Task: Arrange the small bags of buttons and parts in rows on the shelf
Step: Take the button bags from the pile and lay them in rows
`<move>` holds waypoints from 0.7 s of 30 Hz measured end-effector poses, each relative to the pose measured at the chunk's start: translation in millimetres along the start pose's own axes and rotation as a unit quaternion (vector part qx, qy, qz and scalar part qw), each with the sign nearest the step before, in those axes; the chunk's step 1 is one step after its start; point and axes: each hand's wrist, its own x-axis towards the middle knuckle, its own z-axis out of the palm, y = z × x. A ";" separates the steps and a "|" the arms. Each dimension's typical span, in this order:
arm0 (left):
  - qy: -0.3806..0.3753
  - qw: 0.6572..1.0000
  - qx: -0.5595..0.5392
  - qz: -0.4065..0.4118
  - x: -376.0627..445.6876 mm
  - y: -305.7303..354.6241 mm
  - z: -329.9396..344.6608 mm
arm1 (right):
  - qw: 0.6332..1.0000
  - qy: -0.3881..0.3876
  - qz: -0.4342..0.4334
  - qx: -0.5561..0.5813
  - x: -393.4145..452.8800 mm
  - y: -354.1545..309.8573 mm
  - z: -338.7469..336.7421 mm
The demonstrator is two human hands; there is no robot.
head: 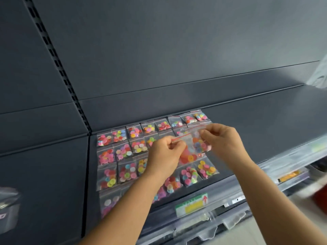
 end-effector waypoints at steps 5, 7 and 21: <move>0.008 0.998 0.066 0.009 -0.5 6.9 66.1 | 0.996 -0.014 0.009 -0.084 23.8 38.2 -60.7; 0.022 0.995 0.097 0.002 1.4 9.6 89.5 | 0.993 -0.032 0.020 -0.111 31.9 53.1 -80.5; 0.139 0.896 0.420 0.023 3.3 6.3 149.3 | 0.941 -0.145 -0.061 -0.301 48.5 93.2 -102.6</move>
